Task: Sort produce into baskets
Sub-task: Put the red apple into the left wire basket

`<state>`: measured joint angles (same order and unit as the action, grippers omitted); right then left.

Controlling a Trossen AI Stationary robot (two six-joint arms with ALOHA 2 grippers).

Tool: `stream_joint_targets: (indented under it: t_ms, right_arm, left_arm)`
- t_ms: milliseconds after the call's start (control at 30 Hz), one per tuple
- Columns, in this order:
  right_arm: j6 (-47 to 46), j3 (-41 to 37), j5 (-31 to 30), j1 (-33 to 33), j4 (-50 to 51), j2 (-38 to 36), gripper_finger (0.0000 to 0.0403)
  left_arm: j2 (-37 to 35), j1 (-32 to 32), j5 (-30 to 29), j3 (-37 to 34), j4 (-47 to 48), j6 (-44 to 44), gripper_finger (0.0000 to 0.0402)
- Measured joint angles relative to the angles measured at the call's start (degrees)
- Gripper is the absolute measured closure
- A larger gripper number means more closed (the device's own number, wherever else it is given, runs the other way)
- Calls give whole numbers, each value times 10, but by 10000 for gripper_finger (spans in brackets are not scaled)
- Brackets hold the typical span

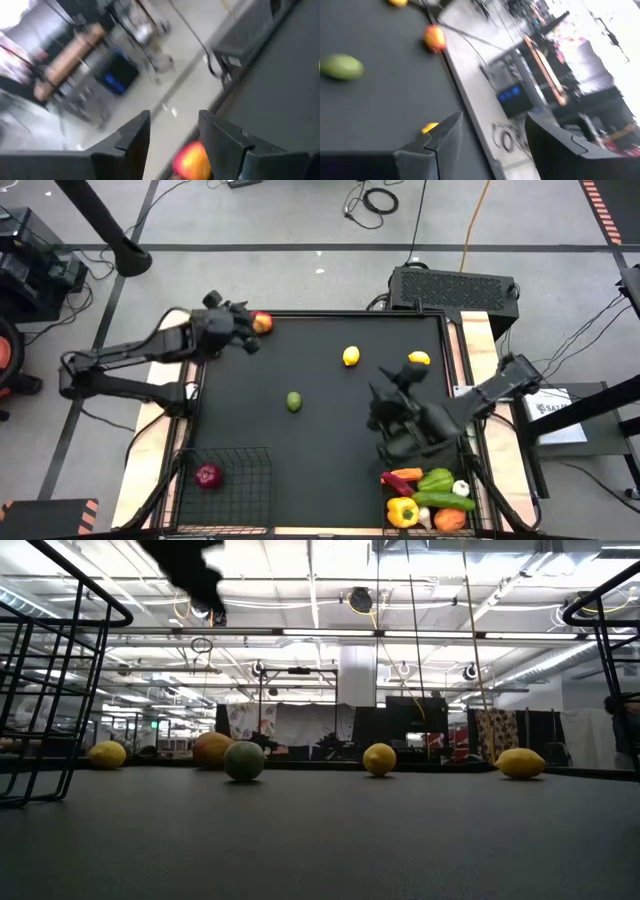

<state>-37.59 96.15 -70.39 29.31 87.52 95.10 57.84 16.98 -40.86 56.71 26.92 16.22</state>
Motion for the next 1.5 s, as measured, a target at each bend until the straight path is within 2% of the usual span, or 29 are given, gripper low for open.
stream_joint_targets:
  t_ms: [200,267,400,600,700,933,1033,1133,1333,1500]
  right_arm:
    - [27,-8,2,-80,-9,23,197]
    - [33,-25,2,-97,-9,24,197]
    - [34,-65,2,-123,-12,24,197]
    - [41,-97,1,-144,-13,24,197]
    - [41,-98,1,-152,-13,24,197]
    - [57,-98,-1,-154,-26,24,197]
    - [79,-98,-1,-155,-45,24,197]
    - [106,-98,0,-156,-68,24,197]
    - [148,-98,2,-166,-101,24,197]
    - [150,-98,16,-173,-102,23,197]
  left_arm:
    - [25,196,237,1,82,-24,211]
    - [40,237,266,0,96,-20,196]
    - [64,297,275,0,100,-4,172]
    - [93,338,370,0,155,-6,186]
    - [99,338,373,0,166,-11,200]
    - [100,307,373,0,122,3,207]
    - [111,288,350,0,108,25,205]
    - [132,273,332,17,124,41,181]
    - [218,253,345,98,186,50,94]
    - [317,250,324,173,261,59,69]
